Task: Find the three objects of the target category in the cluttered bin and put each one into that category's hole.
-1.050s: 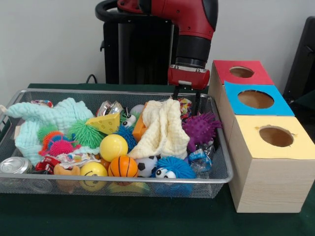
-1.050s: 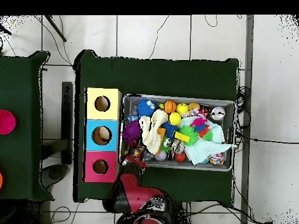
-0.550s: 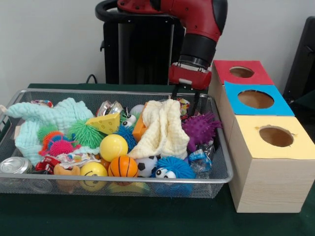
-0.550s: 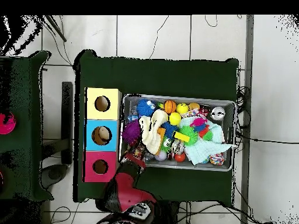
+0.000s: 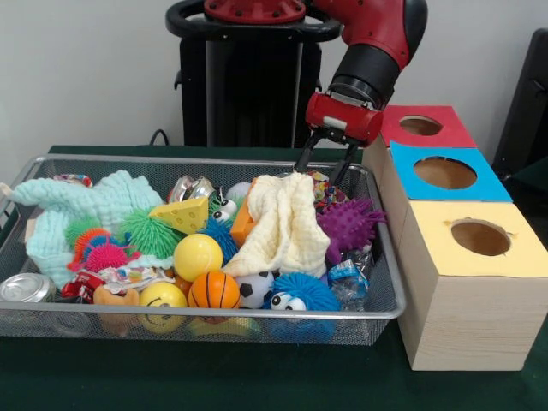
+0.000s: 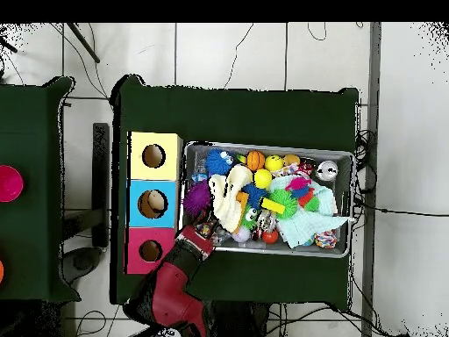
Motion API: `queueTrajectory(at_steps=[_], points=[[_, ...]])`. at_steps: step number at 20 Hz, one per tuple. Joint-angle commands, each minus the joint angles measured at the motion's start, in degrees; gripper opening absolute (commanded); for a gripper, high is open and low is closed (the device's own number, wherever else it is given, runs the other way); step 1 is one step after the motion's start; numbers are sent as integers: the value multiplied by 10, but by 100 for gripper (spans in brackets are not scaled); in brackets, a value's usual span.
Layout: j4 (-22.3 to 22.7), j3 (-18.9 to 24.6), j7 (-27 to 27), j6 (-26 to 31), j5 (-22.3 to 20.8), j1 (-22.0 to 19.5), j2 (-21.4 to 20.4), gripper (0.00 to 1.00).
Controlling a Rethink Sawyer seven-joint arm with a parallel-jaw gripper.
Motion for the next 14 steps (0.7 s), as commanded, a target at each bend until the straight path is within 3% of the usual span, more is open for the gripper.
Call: queueTrajectory(at_steps=[1, 14], points=[[-16, -3, 83, -17, 46, -13, 23, 100], [-39, 2, 108, -27, -38, -62, 37, 100]])
